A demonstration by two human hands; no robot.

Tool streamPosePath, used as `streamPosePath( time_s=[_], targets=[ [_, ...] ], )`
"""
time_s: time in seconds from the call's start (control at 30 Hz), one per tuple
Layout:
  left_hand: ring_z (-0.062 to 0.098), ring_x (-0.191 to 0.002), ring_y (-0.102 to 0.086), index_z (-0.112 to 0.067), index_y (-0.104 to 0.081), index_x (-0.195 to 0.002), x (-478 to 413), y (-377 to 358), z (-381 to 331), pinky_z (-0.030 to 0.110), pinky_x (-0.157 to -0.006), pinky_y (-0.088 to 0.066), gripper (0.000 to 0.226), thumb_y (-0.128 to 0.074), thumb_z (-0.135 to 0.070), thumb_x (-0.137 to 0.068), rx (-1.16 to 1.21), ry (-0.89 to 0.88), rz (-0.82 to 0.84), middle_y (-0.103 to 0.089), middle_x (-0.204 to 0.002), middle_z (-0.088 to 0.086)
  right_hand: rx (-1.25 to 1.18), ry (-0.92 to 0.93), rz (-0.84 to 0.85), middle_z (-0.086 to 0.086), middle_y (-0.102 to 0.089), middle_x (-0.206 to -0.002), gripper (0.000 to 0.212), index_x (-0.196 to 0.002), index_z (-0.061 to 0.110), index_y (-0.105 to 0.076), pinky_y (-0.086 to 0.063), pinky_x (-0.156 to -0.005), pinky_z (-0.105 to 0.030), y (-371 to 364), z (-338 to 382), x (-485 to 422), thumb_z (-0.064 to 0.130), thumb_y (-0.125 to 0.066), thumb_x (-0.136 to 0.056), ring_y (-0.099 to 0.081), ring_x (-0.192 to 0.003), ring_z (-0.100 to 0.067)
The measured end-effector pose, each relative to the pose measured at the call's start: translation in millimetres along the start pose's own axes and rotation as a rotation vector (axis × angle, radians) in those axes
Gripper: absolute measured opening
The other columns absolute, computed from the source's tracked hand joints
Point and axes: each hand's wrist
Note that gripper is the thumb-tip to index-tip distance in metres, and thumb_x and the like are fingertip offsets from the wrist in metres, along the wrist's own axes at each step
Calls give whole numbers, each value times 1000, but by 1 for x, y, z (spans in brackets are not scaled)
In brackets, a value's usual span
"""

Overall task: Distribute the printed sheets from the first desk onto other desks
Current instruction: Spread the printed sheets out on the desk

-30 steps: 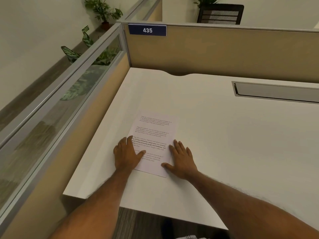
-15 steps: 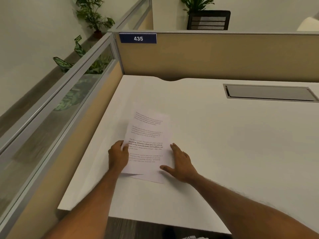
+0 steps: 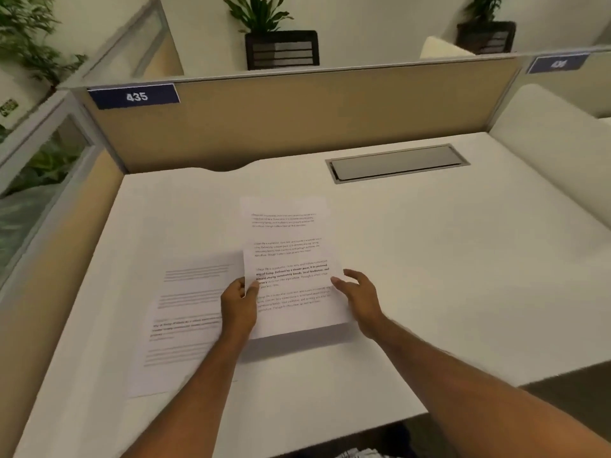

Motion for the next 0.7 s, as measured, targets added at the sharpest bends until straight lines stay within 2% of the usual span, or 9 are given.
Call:
streamPosePath(
  time_s=[0.07, 0.17, 0.2, 0.33, 0.43, 0.5, 0.57, 0.63, 0.7],
  targets=[
    [3, -76, -64, -16, -65, -98, 6, -36, -4, 9, -60, -47, 5, -61, -13, -95, 15, 0, 42, -69, -87, -6, -20, 2, -79, 10, -67, -102, 42, -122, 20, -58, -53, -72, -19, 35, -3, -2, 30, -74, -84, -68, -86, -2],
    [-3, -75, -63, -17, -65, -100, 15, -90, -9, 5, -58, -46, 8, -61, -12, -95, 30, -2, 110, -69, -87, -8, -45, -27, -153, -2, -68, -114, 39, -120, 11, -62, -55, -91, -37, 87, -7, -8, 25, -73, -86, -68, -102, -19],
    [-2, -75, -64, -17, -66, -100, 19, -109, -10, 5, -58, -46, 9, -61, -12, -95, 28, -1, 131, -70, -89, -6, -50, -28, -165, -4, -70, -114, 37, -119, 9, -63, -56, -90, -38, 105, -7, -10, 23, -72, -86, -69, -100, -21],
    [16, -86, -69, -15, -66, -103, 40, -182, -15, 21, -71, -51, 9, -61, -15, -95, 45, 52, 206, -72, -98, 3, -44, -14, -202, -3, -75, -97, 21, -108, 10, -68, -54, -61, -20, 182, -3, -16, 11, -69, -87, -73, -74, -11],
    [19, -91, -69, -14, -66, -105, 60, -233, -20, 19, -70, -50, 11, -62, -15, -95, 28, 58, 252, -73, -101, 5, -3, 7, -252, -2, -75, -94, 17, -104, 11, -68, -54, -62, -20, 237, 1, -21, 7, -66, -88, -72, -73, -12],
    [18, -92, -67, -12, -62, -116, 73, -264, -24, 21, -74, -49, 24, -65, -17, -93, -5, 74, 267, -72, -109, 7, 15, 20, -283, -2, -75, -93, 15, -100, 14, -68, -55, -63, -22, 271, 2, -24, 7, -66, -88, -71, -74, -12],
    [19, -99, -62, -10, -47, -136, 84, -291, -26, 27, -85, -45, 50, -67, -22, -92, -113, 47, 261, -65, -123, 8, 39, 26, -311, 0, -75, -89, 14, -95, 18, -68, -54, -60, -20, 305, 3, -27, 7, -66, -88, -72, -70, -11],
    [23, -117, -56, -10, -33, -146, 96, -318, -26, 31, -95, -43, 69, -69, -25, -90, -238, -75, 278, -53, -139, 9, 66, 36, -332, 1, -74, -88, 13, -94, 18, -68, -54, -59, -19, 343, 3, -31, 6, -65, -88, -71, -68, -10],
    [26, -135, -44, -11, -30, -150, 109, -345, -25, 38, -109, -39, 75, -70, -31, -89, -373, -268, 347, -41, -151, 10, 97, 44, -347, 0, -74, -90, 12, -95, 15, -69, -53, -60, -19, 380, 2, -37, 6, -64, -89, -71, -70, -11]
  ],
)
Point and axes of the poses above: each hand's wrist, its own x-axis away from the middle knuckle, its own y-axis out of the back of the hand, z = x × y
